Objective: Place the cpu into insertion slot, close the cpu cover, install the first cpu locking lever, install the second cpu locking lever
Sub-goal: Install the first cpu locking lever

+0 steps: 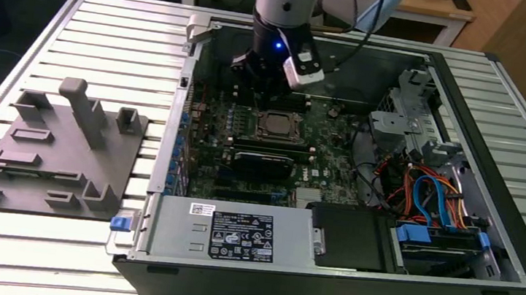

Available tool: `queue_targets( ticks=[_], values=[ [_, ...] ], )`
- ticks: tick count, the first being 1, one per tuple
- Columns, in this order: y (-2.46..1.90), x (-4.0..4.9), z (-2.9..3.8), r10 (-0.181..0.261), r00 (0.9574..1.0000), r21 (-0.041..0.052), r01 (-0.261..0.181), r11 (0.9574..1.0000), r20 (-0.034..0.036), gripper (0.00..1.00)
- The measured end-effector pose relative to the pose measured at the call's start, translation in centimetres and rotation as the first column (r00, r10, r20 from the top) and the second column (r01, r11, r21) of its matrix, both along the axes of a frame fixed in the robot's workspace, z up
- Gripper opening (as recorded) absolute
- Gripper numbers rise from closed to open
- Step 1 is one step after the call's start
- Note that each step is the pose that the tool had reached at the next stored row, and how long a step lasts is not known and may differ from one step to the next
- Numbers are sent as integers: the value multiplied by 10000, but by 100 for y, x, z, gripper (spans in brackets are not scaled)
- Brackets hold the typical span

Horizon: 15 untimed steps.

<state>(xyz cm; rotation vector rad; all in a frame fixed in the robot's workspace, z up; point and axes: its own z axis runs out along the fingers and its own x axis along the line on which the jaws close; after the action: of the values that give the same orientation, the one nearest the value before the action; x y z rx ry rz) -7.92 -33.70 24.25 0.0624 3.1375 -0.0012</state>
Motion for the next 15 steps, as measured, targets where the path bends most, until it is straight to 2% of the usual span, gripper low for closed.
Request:
queue_targets(
  ticks=[6, 10, 15],
  values=[
    [1, -169, -2, -40, 10000, 0, 40, 10000, 0, 10],
    [1, -225, -5, -335, 9994, -1, 335, 9994, 1, 10],
    [18, -262, -5, -343, 9994, 0, 343, 9994, 3, 10]
  ],
)
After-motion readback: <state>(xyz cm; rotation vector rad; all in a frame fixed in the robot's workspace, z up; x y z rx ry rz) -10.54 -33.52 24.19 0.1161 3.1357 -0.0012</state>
